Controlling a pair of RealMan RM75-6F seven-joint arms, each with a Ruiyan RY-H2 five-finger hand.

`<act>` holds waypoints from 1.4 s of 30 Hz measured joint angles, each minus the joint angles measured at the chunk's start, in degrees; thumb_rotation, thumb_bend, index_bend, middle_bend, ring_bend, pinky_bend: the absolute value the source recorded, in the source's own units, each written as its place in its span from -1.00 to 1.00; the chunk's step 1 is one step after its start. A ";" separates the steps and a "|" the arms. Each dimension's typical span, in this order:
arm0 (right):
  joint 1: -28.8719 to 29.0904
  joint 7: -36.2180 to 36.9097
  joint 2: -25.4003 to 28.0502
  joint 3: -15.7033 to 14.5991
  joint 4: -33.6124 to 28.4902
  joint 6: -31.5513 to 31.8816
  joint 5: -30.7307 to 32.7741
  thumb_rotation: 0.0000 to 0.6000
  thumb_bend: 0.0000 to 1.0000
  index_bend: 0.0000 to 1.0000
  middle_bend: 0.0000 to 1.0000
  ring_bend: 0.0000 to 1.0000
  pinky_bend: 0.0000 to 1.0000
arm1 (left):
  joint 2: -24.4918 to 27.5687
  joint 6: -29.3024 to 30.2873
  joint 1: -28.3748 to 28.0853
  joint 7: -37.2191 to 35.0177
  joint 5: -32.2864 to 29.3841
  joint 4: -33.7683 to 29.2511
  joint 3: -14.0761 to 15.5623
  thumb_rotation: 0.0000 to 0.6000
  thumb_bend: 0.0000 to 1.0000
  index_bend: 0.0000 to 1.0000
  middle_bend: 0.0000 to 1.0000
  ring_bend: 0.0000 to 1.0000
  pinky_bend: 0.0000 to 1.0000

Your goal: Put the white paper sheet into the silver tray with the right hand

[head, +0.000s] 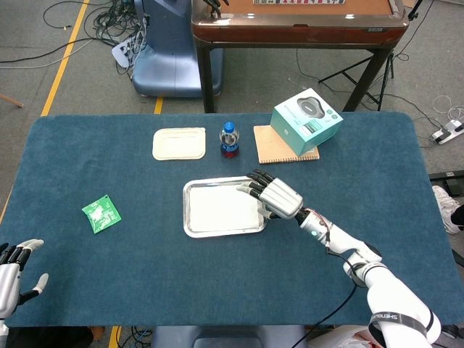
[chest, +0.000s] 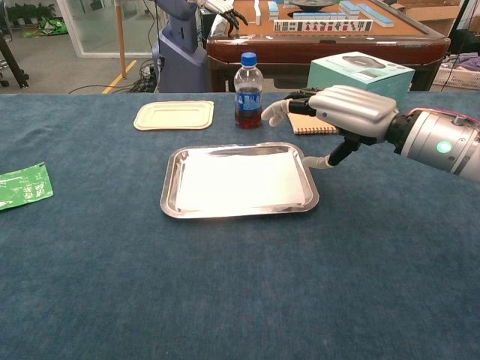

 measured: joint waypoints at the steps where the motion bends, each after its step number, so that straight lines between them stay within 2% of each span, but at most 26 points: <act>1: 0.01 -0.26 0.40 0.07 -0.46 -0.32 0.19 1.00 -0.37 -0.72 -0.61 -0.88 -0.80 | 0.02 -0.04 -0.01 0.02 -0.02 -0.01 0.01 1.00 -0.48 -0.51 -0.55 -0.60 -0.82; 6: 0.01 -1.97 2.97 0.71 -4.32 -1.15 1.21 1.00 -0.37 -0.73 -0.60 -0.87 -0.81 | 0.00 -0.04 -0.08 0.05 0.26 -0.07 0.08 1.00 -0.48 -0.51 -0.55 -0.60 -0.82; 7: -0.01 -2.29 3.53 0.84 -5.30 -1.09 1.34 1.00 -0.37 -0.73 -0.56 -0.82 -0.81 | 0.00 0.00 -0.07 0.03 0.30 -0.07 0.10 1.00 -0.48 -0.51 -0.55 -0.60 -0.82; 9: -0.03 -3.30 5.14 1.10 -8.01 -0.82 1.54 1.00 -0.34 -0.73 -0.36 -0.51 -0.69 | 0.02 0.04 -0.03 -0.03 0.31 -0.04 0.12 1.00 -0.48 -0.51 -0.55 -0.60 -0.82; 10: -0.03 -3.88 5.97 1.18 -9.37 -0.69 1.58 1.00 -0.29 -0.73 -0.25 -0.32 -0.53 | 0.04 0.05 -0.03 -0.07 0.31 -0.01 0.13 1.00 -0.48 -0.51 -0.55 -0.60 -0.82; 12: 0.01 -5.55 8.27 1.28 -13.09 -0.61 1.60 1.00 -0.17 -0.73 0.06 0.17 0.07 | 0.08 -0.01 -0.05 -0.15 0.33 0.02 0.14 1.00 -0.48 -0.51 -0.55 -0.60 -0.82; 14: 0.09 -7.12 10.61 1.29 -16.96 -0.87 1.62 1.00 -0.11 -0.73 0.28 0.49 0.48 | 0.10 -0.05 -0.11 -0.17 0.45 0.05 0.15 1.00 -0.48 -0.51 -0.55 -0.60 -0.82; 16: 0.22 -8.92 13.72 1.20 -22.32 -1.80 1.77 1.00 0.07 -0.73 0.47 0.75 0.78 | 0.10 -0.11 -0.20 -0.17 0.58 0.10 0.15 1.00 -0.48 -0.51 -0.55 -0.60 -0.82; 18: 0.43 -10.90 17.27 1.01 -28.50 -3.43 2.04 1.00 0.38 -0.73 0.62 0.91 0.93 | 0.11 -0.26 -0.30 -0.10 0.62 0.10 0.16 1.00 -0.48 -0.51 -0.55 -0.60 -0.82; 19: 0.54 -11.88 18.92 0.91 -31.32 -4.32 2.20 1.00 0.50 -0.73 0.66 0.94 0.96 | 0.12 -0.36 -0.35 -0.07 0.63 0.08 0.18 1.00 -0.48 -0.51 -0.55 -0.60 -0.82; 21: 0.81 -14.49 22.86 0.63 -38.04 -6.73 2.66 1.00 0.87 -0.73 0.81 1.00 1.00 | 0.20 -0.65 -0.48 0.15 0.66 -0.03 0.26 1.00 -0.48 -0.51 -0.55 -0.60 -0.82; 23: 1.04 -17.09 26.23 0.38 -43.58 -9.10 3.16 1.00 1.00 -0.73 0.91 1.00 1.00 | 0.21 -0.85 -0.60 0.52 0.69 -0.12 0.30 1.00 -0.48 -0.51 -0.55 -0.60 -0.82; 27: 1.69 -22.47 33.10 -0.15 -53.66 -15.92 4.97 1.00 1.00 -0.66 1.00 1.00 1.00 | 0.15 -1.12 -0.85 0.95 0.86 -0.41 0.38 1.00 -0.48 -0.51 -0.55 -0.60 -0.82; 31: 2.71 -25.58 35.97 -0.41 -58.67 -21.98 6.83 1.00 1.00 -0.62 1.00 1.00 1.00 | 0.04 -0.76 -0.79 0.92 1.16 -0.42 0.42 1.00 -0.48 -0.51 -0.55 -0.60 -0.82; 35: 3.97 -27.33 36.78 -0.26 -60.84 -26.47 8.31 1.00 1.00 -0.56 1.00 1.00 1.00 | 0.05 -0.64 -0.64 0.92 1.18 -0.35 0.56 1.00 -0.48 -0.51 -0.55 -0.60 -0.82; 42: 6.51 -29.03 35.21 0.82 -60.94 -32.86 10.22 1.00 1.00 -0.44 1.00 1.00 1.00 | 0.00 -0.80 -0.54 0.62 0.97 -0.01 0.72 1.00 -0.48 -0.51 -0.55 -0.60 -0.82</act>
